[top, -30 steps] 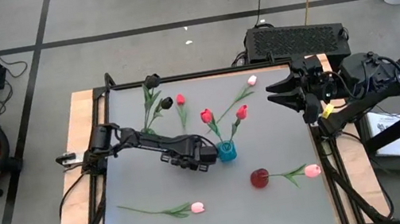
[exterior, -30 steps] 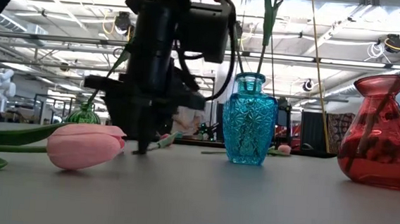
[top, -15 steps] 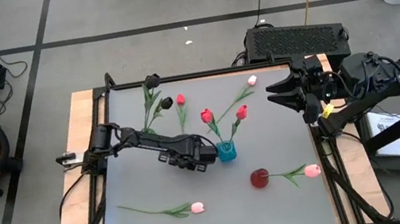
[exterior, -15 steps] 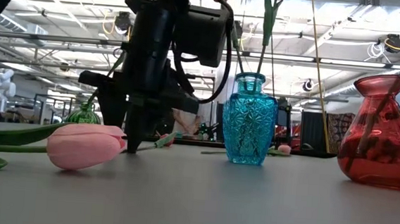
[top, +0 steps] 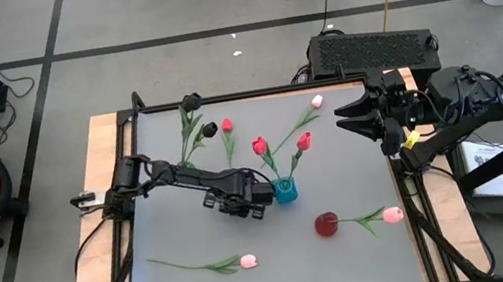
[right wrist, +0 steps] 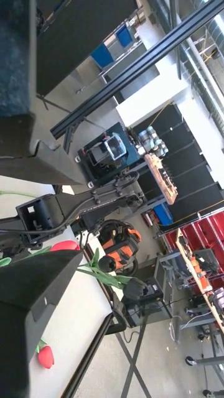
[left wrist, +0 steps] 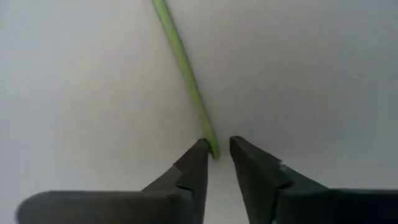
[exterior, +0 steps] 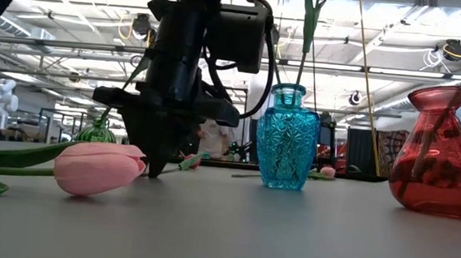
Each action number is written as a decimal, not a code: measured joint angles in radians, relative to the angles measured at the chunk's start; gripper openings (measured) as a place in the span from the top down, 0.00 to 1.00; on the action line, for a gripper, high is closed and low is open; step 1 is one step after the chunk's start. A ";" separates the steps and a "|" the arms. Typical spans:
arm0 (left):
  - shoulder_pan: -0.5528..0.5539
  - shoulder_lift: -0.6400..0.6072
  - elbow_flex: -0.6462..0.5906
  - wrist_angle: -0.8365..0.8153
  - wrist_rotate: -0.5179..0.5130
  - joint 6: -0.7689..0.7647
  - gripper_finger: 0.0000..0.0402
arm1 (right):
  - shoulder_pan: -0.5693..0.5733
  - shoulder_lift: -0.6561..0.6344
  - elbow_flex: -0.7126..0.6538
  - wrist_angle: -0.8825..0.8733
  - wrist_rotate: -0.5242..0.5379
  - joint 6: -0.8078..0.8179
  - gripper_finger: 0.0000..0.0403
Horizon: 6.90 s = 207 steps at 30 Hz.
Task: Sort flowers into vase by color
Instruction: Put the red tulip into the blue vase
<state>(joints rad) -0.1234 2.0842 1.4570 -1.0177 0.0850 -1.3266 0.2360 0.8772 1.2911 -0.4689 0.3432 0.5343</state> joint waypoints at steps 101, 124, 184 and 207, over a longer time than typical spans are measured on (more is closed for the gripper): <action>0.101 -0.469 0.453 -0.049 -0.568 0.440 1.00 | 0.000 0.070 0.000 -0.006 0.022 -0.038 0.58; 0.111 -0.468 0.467 0.020 -0.594 0.530 1.00 | 0.000 0.110 0.000 -0.007 0.022 -0.053 0.58; 0.288 -0.469 0.676 0.387 -0.524 0.899 1.00 | -0.305 0.366 0.000 0.233 0.017 -0.318 0.27; 0.288 -0.469 0.676 0.435 -0.505 0.924 1.00 | -0.354 0.539 0.000 0.396 -0.087 -0.334 0.29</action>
<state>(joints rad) 0.1642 1.6154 2.1334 -0.5823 -0.4198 -0.4026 -0.1180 1.4157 1.2907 -0.0731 0.2562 0.2005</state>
